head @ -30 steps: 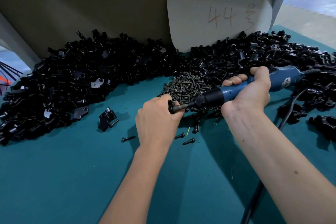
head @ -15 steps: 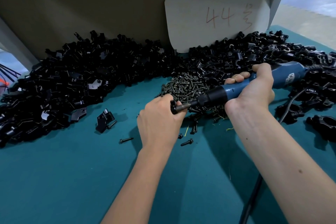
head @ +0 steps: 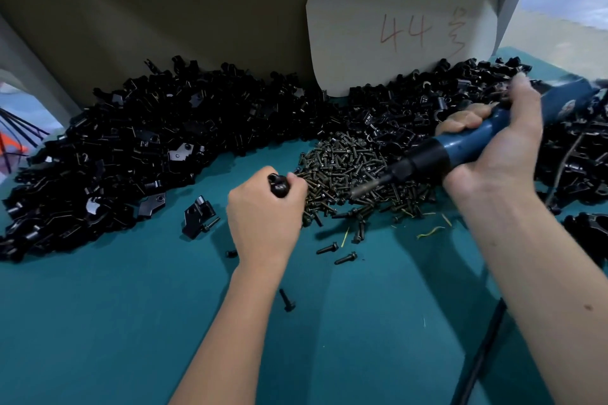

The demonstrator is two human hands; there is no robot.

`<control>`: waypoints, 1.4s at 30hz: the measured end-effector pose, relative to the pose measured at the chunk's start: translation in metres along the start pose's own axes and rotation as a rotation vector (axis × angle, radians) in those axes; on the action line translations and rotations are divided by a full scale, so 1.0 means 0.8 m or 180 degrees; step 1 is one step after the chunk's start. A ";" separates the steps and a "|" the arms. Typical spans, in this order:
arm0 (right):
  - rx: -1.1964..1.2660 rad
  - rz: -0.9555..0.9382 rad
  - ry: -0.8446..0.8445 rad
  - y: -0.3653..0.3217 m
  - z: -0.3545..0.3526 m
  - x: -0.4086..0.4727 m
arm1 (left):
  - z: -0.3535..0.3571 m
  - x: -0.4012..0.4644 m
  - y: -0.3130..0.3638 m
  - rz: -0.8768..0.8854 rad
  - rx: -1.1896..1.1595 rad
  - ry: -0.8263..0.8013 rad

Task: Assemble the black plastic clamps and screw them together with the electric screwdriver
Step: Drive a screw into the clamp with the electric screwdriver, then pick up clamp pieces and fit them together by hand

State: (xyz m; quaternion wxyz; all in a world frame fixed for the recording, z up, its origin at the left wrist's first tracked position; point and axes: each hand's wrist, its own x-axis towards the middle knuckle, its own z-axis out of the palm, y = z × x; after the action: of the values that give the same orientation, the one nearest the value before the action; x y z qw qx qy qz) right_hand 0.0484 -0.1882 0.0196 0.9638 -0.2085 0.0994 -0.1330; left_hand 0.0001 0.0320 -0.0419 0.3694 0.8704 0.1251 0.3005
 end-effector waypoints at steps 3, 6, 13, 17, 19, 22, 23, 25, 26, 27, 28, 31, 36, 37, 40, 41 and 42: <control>-0.0605 0.0051 0.0059 -0.001 -0.008 0.006 | 0.000 0.003 -0.003 -0.0539 -0.1518 -0.0242; -0.1401 0.0347 -0.0036 0.019 -0.016 0.006 | 0.004 0.001 0.006 -0.1047 -0.2536 -0.0671; -0.2528 0.0200 -0.0713 0.057 -0.027 -0.004 | 0.012 0.003 0.006 -0.1710 -0.3845 -0.1162; -0.3094 0.0119 -0.0914 0.061 -0.032 -0.005 | 0.019 0.006 0.006 -0.1928 -0.3976 -0.1261; -0.3676 -0.0185 -0.0919 0.063 -0.035 -0.004 | 0.021 0.006 0.005 -0.1921 -0.3923 -0.1224; -0.4075 -0.0372 -0.0791 0.061 -0.040 -0.001 | 0.023 0.003 0.005 -0.1863 -0.3742 -0.1239; -0.4113 -0.0341 -0.0717 0.061 -0.042 0.000 | 0.024 0.002 0.005 -0.1804 -0.3650 -0.1249; -0.4274 -0.0308 -0.0604 0.064 -0.044 0.002 | 0.025 0.001 0.006 -0.1682 -0.3485 -0.1248; -0.4413 -0.0347 -0.0581 0.065 -0.045 0.003 | 0.025 0.000 0.006 -0.1647 -0.3436 -0.1228; -0.4610 -0.0472 -0.0552 0.065 -0.044 0.003 | 0.025 0.000 0.006 -0.1621 -0.3397 -0.1202; -0.4847 -0.0705 -0.0503 0.064 -0.042 0.002 | 0.025 0.000 0.007 -0.1591 -0.3348 -0.1166; -0.5048 -0.1606 -0.0672 0.056 -0.036 -0.003 | 0.023 -0.002 0.013 -0.1298 -0.2969 -0.1041; -0.4615 -0.0970 -0.2205 0.050 -0.014 -0.016 | 0.012 -0.009 0.039 -0.0420 -0.2350 -0.0911; -0.4641 -0.0731 -0.2341 0.047 -0.010 -0.017 | 0.010 -0.011 0.044 -0.0202 -0.2165 -0.0851; -0.4576 -0.0160 -0.2452 0.026 -0.004 -0.016 | 0.011 -0.015 0.063 0.0556 -0.1280 -0.0677; -0.4515 -0.0064 -0.2480 0.016 -0.001 -0.015 | 0.012 -0.015 0.072 0.0744 -0.0964 -0.0645; -0.4462 -0.0031 -0.2487 0.007 0.003 -0.015 | 0.014 -0.015 0.083 0.0857 -0.0758 -0.0639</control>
State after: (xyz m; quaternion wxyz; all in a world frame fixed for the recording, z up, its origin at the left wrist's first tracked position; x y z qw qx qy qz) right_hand 0.0386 -0.1787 0.0206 0.5731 -0.7972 -0.1857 0.0388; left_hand -0.0024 -0.0259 -0.0057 0.4368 0.8551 -0.0662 0.2715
